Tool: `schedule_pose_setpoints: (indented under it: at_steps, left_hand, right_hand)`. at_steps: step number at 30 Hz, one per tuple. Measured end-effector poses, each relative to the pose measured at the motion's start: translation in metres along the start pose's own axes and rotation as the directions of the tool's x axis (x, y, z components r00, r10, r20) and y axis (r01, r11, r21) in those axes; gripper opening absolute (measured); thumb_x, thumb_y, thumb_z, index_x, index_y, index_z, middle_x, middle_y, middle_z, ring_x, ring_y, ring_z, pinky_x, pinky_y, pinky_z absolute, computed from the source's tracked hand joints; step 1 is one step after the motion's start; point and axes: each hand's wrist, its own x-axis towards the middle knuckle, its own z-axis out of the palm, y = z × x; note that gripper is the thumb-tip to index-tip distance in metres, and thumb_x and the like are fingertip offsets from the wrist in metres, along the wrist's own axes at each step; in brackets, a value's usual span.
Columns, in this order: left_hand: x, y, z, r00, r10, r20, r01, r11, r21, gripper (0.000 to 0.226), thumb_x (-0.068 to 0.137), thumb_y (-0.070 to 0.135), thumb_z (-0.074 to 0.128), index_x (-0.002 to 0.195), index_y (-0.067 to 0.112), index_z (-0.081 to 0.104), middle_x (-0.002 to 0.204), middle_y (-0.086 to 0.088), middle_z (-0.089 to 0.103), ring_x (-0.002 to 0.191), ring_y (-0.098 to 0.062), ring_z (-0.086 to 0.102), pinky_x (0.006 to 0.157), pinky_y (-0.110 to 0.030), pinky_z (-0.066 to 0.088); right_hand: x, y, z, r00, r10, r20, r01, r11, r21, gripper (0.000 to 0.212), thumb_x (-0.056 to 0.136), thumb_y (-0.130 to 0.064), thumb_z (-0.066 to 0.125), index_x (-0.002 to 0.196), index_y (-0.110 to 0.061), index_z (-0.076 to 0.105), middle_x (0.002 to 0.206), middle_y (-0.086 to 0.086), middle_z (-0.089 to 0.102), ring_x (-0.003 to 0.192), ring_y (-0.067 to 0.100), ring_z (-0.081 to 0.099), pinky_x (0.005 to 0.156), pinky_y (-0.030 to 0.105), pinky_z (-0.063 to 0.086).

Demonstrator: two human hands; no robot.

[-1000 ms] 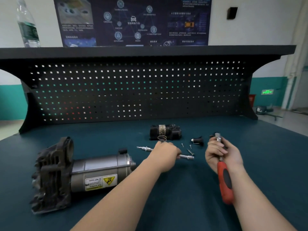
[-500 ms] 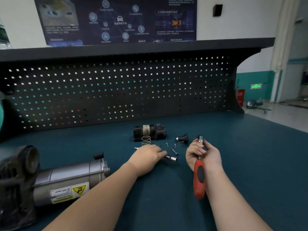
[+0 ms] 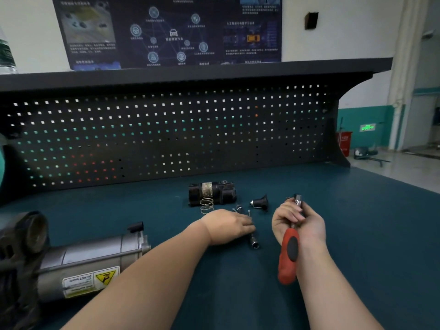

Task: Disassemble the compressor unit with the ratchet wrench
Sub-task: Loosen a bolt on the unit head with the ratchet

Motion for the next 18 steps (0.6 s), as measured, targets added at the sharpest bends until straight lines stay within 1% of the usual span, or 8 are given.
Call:
schedule_pose_setpoints:
  at_steps: [5, 7, 8, 9, 10, 12, 16, 18]
  left_hand:
    - [-0.006, -0.011, 0.010, 1.000, -0.004, 0.019, 0.005, 1.000, -0.018, 0.046, 0.101, 0.012, 0.031, 0.147, 0.016, 0.028, 0.152, -0.005, 0.030, 0.138, -0.020, 0.031, 0.106, -0.031, 0.030]
    - [-0.008, -0.015, 0.011, 0.997, -0.054, -0.048, 0.052, 0.998, -0.043, 0.048, 0.099, 0.009, 0.033, 0.146, 0.014, 0.029, 0.151, -0.006, 0.032, 0.137, -0.020, 0.032, 0.107, -0.031, 0.030]
    - [-0.007, -0.017, 0.012, 0.987, -0.129, -0.100, 0.124, 0.991, -0.056, 0.046, 0.097, 0.008, 0.037, 0.143, 0.012, 0.035, 0.148, -0.008, 0.037, 0.134, -0.022, 0.035, 0.107, -0.031, 0.029]
    - [-0.006, -0.021, 0.012, 0.956, -0.251, -0.152, 0.242, 0.967, -0.077, 0.044, 0.095, 0.008, 0.041, 0.138, 0.011, 0.043, 0.142, -0.010, 0.043, 0.129, -0.024, 0.040, 0.105, -0.032, 0.031]
    - [-0.005, -0.024, 0.012, 0.901, -0.399, -0.172, 0.385, 0.917, -0.107, 0.040, 0.093, 0.009, 0.045, 0.132, 0.011, 0.050, 0.135, -0.009, 0.048, 0.123, -0.026, 0.043, 0.102, -0.033, 0.034]
    - [-0.001, -0.027, 0.016, 0.789, -0.609, -0.079, 0.594, 0.790, -0.155, 0.033, 0.093, 0.015, 0.050, 0.125, 0.011, 0.053, 0.127, -0.007, 0.050, 0.117, -0.026, 0.044, 0.097, -0.035, 0.037]
    - [0.004, -0.020, 0.028, 0.672, -0.723, 0.158, 0.730, 0.611, -0.306, 0.034, 0.092, 0.010, 0.040, 0.124, 0.010, 0.051, 0.121, -0.011, 0.054, 0.114, -0.030, 0.046, 0.090, -0.039, 0.041]
    - [0.003, -0.016, 0.030, 0.643, -0.747, 0.166, 0.746, 0.563, -0.357, 0.032, 0.092, 0.009, 0.038, 0.121, 0.009, 0.052, 0.115, -0.013, 0.058, 0.108, -0.032, 0.051, 0.084, -0.038, 0.043]
  right_hand:
    - [0.004, 0.002, -0.001, 0.999, 0.008, -0.043, -0.012, 0.997, -0.079, 0.044, 0.098, -0.026, 0.040, 0.061, -0.004, 0.051, 0.044, -0.005, 0.038, 0.026, 0.005, 0.032, 0.029, 0.015, 0.027]
    - [0.008, 0.005, -0.004, 0.995, 0.023, -0.095, -0.042, 0.980, -0.194, 0.050, 0.099, -0.031, 0.039, 0.057, -0.006, 0.052, 0.043, -0.006, 0.037, 0.027, 0.006, 0.032, 0.030, 0.013, 0.027]
    - [0.010, 0.007, -0.006, 0.991, 0.028, -0.129, -0.061, 0.964, -0.260, 0.054, 0.098, -0.034, 0.038, 0.054, -0.007, 0.053, 0.042, -0.006, 0.036, 0.028, 0.007, 0.032, 0.032, 0.011, 0.027]
    - [0.011, 0.009, -0.008, 0.986, 0.030, -0.162, -0.081, 0.945, -0.318, 0.055, 0.098, -0.036, 0.038, 0.053, -0.008, 0.053, 0.041, -0.007, 0.035, 0.028, 0.007, 0.032, 0.034, 0.010, 0.027]
    - [0.013, 0.010, -0.011, 0.981, 0.030, -0.190, -0.098, 0.928, -0.360, 0.053, 0.098, -0.038, 0.037, 0.056, -0.010, 0.053, 0.040, -0.007, 0.033, 0.028, 0.008, 0.032, 0.036, 0.009, 0.027]
    - [0.016, 0.013, -0.018, 0.972, 0.026, -0.233, -0.120, 0.909, -0.398, 0.046, 0.098, -0.040, 0.035, 0.062, -0.013, 0.049, 0.038, -0.008, 0.031, 0.027, 0.008, 0.030, 0.037, 0.009, 0.027]
    - [0.021, 0.013, -0.027, 0.962, 0.020, -0.272, -0.135, 0.902, -0.409, 0.045, 0.098, -0.040, 0.033, 0.063, -0.014, 0.046, 0.037, -0.007, 0.029, 0.026, 0.008, 0.028, 0.037, 0.009, 0.025]
    - [0.021, 0.013, -0.028, 0.960, 0.019, -0.278, -0.139, 0.897, -0.420, 0.045, 0.098, -0.039, 0.033, 0.063, -0.013, 0.046, 0.037, -0.008, 0.028, 0.026, 0.008, 0.027, 0.037, 0.009, 0.025]
